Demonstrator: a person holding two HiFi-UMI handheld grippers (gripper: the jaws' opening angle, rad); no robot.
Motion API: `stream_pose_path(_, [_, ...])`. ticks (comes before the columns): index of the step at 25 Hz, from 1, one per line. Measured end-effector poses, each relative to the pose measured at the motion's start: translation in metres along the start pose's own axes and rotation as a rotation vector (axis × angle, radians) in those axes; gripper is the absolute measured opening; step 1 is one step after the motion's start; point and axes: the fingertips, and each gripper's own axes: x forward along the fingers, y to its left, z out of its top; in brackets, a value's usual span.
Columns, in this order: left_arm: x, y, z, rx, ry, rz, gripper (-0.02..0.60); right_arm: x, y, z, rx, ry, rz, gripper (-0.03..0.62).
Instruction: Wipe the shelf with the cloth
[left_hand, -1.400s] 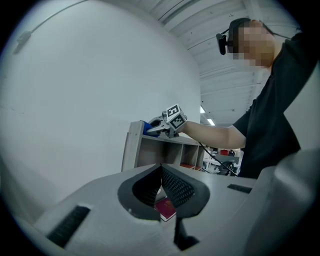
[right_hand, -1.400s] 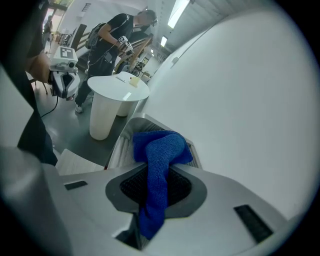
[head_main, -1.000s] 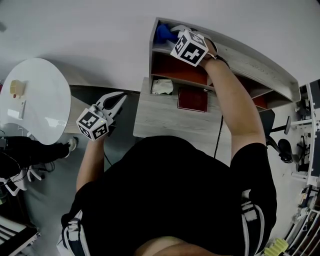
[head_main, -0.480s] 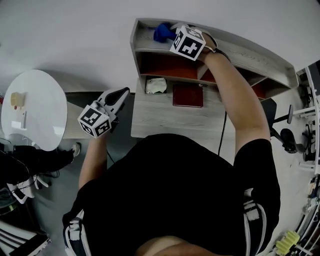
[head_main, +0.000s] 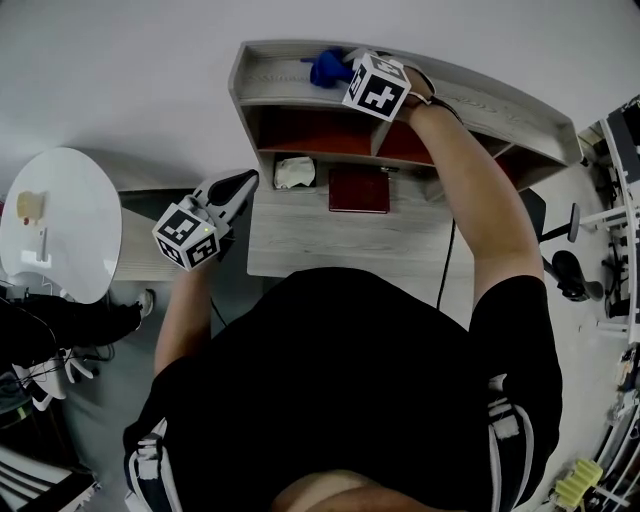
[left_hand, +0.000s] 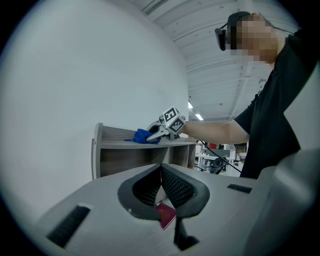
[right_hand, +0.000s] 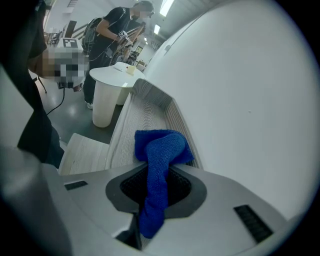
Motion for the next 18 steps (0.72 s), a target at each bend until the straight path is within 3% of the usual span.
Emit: stream_pose_path(18, [0.075,-0.065,0.009,0.021,0.027,-0.044,0.017,-0.050,-0.009,-0.096,0.024,0.022,-0.013,0.061])
